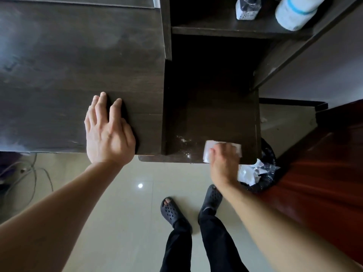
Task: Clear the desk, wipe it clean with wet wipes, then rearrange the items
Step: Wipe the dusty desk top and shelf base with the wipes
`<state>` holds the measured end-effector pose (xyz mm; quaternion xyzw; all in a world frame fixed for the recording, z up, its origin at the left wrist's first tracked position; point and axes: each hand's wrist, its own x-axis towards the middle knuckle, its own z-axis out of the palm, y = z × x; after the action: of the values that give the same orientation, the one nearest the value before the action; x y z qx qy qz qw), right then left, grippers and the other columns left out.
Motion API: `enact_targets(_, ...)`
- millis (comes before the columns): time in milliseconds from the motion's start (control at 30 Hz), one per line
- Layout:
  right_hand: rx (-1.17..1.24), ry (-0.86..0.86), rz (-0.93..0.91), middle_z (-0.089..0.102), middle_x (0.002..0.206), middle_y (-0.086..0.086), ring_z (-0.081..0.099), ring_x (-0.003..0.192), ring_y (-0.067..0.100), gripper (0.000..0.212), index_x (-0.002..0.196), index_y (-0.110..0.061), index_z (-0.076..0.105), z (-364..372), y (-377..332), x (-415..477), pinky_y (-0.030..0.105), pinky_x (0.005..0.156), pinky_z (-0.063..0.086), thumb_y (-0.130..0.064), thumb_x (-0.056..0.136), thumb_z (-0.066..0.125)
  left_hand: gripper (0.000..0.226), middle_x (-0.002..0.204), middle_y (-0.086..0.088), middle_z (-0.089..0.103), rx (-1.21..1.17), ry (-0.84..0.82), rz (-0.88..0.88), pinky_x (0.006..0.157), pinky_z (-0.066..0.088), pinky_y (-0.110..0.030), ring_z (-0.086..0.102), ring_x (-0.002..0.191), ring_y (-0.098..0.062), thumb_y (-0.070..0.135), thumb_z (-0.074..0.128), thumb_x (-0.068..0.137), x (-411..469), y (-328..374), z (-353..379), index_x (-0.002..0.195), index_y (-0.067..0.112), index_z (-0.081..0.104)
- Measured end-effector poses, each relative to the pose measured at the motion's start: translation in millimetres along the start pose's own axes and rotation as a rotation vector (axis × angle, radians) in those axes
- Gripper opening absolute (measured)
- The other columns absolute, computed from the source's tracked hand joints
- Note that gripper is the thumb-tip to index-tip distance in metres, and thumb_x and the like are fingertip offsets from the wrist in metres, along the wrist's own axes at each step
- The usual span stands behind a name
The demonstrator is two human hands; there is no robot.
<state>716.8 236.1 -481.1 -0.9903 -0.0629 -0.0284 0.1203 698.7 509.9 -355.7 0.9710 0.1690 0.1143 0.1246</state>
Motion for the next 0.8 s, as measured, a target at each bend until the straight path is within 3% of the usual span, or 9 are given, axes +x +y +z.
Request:
enact_targets(100, 0.047, -0.084, -0.262, 0.057, 0.083, 0.008, 0.051, 0.08, 0.028, 0.01, 0.08, -0.012, 0.058, 14, -53, -13, 0.038, 0.068, 0.038, -0.017, 0.081, 0.066, 0.048, 0.145, -0.025, 0.035, 0.003, -0.011, 0.002, 0.111, 0.023, -0.05, 0.028, 0.136, -0.041, 0.017, 0.037, 0.085, 0, -1, 0, 0.13, 0.003, 0.046)
enact_targets(233, 0.09, -0.108, -0.511, 0.059, 0.082, 0.008, 0.054, 0.078, 0.029, 0.017, 0.079, -0.012, 0.06, 5, -11, 7, 0.041, 0.066, 0.046, -0.025, 0.088, 0.053, 0.048, 0.145, -0.026, 0.035, 0.006, -0.006, 0.003, 0.111, 0.023, -0.05, 0.028, 0.136, -0.041, 0.018, 0.037, 0.086, 0, -2, 0, 0.13, 0.003, 0.047)
enact_targets(333, 0.038, -0.088, -0.34, 0.057, 0.081, 0.011, 0.054, 0.078, 0.033, 0.022, 0.08, -0.009, 0.06, -12, 35, 39, 0.042, 0.069, 0.046, -0.026, 0.089, 0.048, 0.048, 0.145, -0.026, 0.034, 0.008, -0.018, -0.003, 0.111, 0.023, -0.05, 0.028, 0.136, -0.042, 0.019, 0.037, 0.086, 0, -1, -1, 0.13, 0.002, 0.047)
enact_targets(467, 0.003, -0.089, 0.111, 0.056, 0.094, 0.019, 0.053, 0.091, 0.037, 0.02, 0.093, -0.004, 0.06, -10, 1, 74, 0.043, 0.076, 0.043, -0.022, 0.092, 0.049, 0.049, 0.145, -0.026, 0.034, 0.001, -0.024, -0.004, 0.111, 0.023, -0.051, 0.028, 0.135, -0.042, 0.02, 0.036, 0.086, 0, 0, -1, 0.13, 0.002, 0.047)
enact_targets(500, 0.015, -0.109, 0.07, 0.057, 0.096, 0.019, 0.053, 0.092, 0.037, 0.018, 0.094, -0.004, 0.06, -6, -16, 68, 0.042, 0.076, 0.044, -0.018, 0.091, 0.05, 0.049, 0.145, -0.026, 0.034, 0.003, -0.025, -0.005, 0.111, 0.023, -0.051, 0.028, 0.135, -0.042, 0.02, 0.036, 0.086, 0, 0, -2, 0.13, 0.002, 0.047)
enact_targets(567, 0.035, -0.162, -0.201, 0.058, 0.09, 0.017, 0.055, 0.086, 0.035, 0.012, 0.09, -0.005, 0.061, 2, -37, 36, 0.041, 0.07, 0.046, -0.011, 0.085, 0.052, 0.049, 0.145, -0.026, 0.034, 0.007, -0.027, -0.005, 0.111, 0.023, -0.051, 0.028, 0.136, -0.042, 0.019, 0.037, 0.086, 0, 0, -2, 0.13, 0.002, 0.047)
enact_targets(700, 0.081, -0.224, -0.616, 0.058, 0.082, 0.011, 0.055, 0.076, 0.031, 0.008, 0.081, -0.01, 0.059, -4, -13, 14, 0.04, 0.062, 0.048, -0.018, 0.083, 0.057, 0.049, 0.145, -0.027, 0.035, 0.006, -0.026, -0.006, 0.111, 0.024, -0.052, 0.028, 0.136, -0.043, 0.019, 0.036, 0.086, 0, 0, -2, 0.13, 0.001, 0.048)
enact_targets(767, 0.016, -0.24, -0.571, 0.059, 0.088, 0.016, 0.056, 0.084, 0.035, 0.01, 0.086, -0.006, 0.061, -5, -10, 49, 0.043, 0.07, 0.049, -0.016, 0.082, 0.061, 0.049, 0.144, -0.027, 0.035, 0.007, -0.018, -0.002, 0.111, 0.024, -0.051, 0.028, 0.135, -0.043, 0.02, 0.036, 0.086, 1, 0, -2, 0.13, 0.001, 0.048)
enact_targets(800, -0.018, -0.243, -0.437, 0.058, 0.094, 0.017, 0.055, 0.09, 0.036, 0.014, 0.092, -0.005, 0.061, -4, -17, 69, 0.043, 0.076, 0.046, -0.018, 0.086, 0.06, 0.049, 0.144, -0.027, 0.036, 0.009, -0.018, -0.002, 0.111, 0.024, -0.051, 0.029, 0.135, -0.043, 0.02, 0.036, 0.086, 1, 0, -1, 0.129, 0.001, 0.049)
